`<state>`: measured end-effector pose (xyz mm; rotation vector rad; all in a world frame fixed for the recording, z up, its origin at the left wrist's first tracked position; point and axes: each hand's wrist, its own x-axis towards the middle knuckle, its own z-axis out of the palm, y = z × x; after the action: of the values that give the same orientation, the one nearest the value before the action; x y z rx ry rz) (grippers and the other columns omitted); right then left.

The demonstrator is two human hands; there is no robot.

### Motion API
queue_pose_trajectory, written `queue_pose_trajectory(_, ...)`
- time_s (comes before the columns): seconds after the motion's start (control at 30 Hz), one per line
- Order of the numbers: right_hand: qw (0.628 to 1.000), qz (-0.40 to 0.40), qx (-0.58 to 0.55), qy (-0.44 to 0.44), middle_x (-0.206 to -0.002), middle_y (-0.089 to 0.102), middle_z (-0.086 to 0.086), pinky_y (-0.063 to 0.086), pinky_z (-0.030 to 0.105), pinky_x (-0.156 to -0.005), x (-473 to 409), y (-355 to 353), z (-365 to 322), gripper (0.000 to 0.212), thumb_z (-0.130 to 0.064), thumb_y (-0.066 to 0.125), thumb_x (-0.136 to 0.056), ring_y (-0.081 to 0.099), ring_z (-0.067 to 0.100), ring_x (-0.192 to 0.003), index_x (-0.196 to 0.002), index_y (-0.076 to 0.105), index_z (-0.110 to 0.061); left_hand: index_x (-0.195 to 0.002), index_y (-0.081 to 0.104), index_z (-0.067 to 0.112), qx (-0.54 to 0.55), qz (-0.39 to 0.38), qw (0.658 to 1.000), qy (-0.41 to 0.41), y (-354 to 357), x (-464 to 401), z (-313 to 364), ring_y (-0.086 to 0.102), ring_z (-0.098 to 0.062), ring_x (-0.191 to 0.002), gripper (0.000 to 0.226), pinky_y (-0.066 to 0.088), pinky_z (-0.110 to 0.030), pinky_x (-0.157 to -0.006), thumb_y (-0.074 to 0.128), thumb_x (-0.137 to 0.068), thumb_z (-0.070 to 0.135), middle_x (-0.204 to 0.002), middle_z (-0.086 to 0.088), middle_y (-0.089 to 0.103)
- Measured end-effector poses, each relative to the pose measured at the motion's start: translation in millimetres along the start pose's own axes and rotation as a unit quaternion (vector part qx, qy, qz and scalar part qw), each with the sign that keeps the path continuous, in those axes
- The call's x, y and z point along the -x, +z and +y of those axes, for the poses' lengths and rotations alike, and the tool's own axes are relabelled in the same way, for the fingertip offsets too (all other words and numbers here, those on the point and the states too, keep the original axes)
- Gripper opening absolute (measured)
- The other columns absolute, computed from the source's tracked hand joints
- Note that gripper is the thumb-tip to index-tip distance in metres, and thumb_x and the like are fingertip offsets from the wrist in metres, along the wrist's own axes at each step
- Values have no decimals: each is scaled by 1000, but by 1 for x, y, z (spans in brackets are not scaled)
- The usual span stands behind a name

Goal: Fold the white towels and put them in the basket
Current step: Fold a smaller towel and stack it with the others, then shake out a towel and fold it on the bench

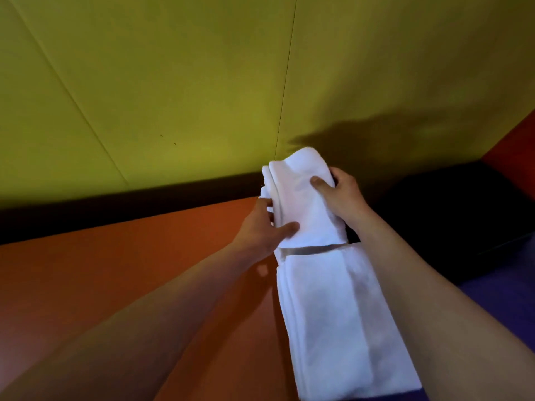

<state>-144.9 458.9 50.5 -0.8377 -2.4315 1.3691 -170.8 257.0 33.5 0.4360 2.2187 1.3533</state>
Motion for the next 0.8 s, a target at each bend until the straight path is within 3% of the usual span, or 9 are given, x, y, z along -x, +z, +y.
queue_pose_trajectory(0.1, 989, -39, 140, 32, -131, 57, 8, 45, 43, -100, 0, 18, 31, 59, -49, 61, -91, 56, 30, -120, -138, 45, -18, -118, 46, 19, -84, -17, 995, -48, 10, 4, -26, 72, -28, -74, 65, 61, -39, -62, 80, -75, 53, -107, -2, 64)
queue_pose_trajectory(0.23, 962, 7, 272, -38, -143, 42, 15, 37, 48, -106, 2, 25, 27, 82, -51, 60, -91, 45, 37, -129, -156, 17, -26, -126, 40, 21, -135, 17, 990, -44, 10, 5, -39, 68, -31, -96, 87, 58, -49, -82, 75, -64, 71, -116, -3, 59)
queue_pose_trajectory(0.3, 943, 48, 313, -106, -136, 46, 15, 40, 46, -99, 7, 23, 20, 75, -45, 62, -92, 49, 38, -119, -155, 26, -27, -142, 34, 19, -207, 30, 978, 16, 8, 9, -34, 57, -31, -116, 88, 49, -49, -96, 69, -76, 66, -130, -6, 51)
queue_pose_trajectory(0.37, 922, 76, 343, -160, -131, 52, 14, 41, 46, -94, 17, 23, 16, 61, -38, 61, -93, 52, 37, -113, -149, 39, -24, -148, 31, 24, -262, 27, 962, 68, 3, 16, -28, 49, -31, -124, 78, 42, -47, -103, 61, -87, 60, -137, -5, 46)
queue_pose_trajectory(0.57, 934, 86, 268, -219, -128, 61, 11, 44, 47, -92, 72, 41, -7, 45, -21, 62, -90, 57, 35, -109, -135, 57, -17, -148, 40, 31, -365, 61, 916, 157, -40, 58, -17, 55, -34, -119, 55, 39, -46, -96, 56, -96, 38, -140, 0, 50)
queue_pose_trajectory(0.8, 936, 44, 224, -267, -127, 61, 4, 47, 45, -92, 149, 87, -47, 41, -22, 59, -89, 58, 30, -109, -130, 59, -18, -137, 52, 29, -425, 151, 877, 165, -109, 142, -29, 53, -26, -124, 48, 36, -44, -100, 52, -93, 46, -138, 5, 54)
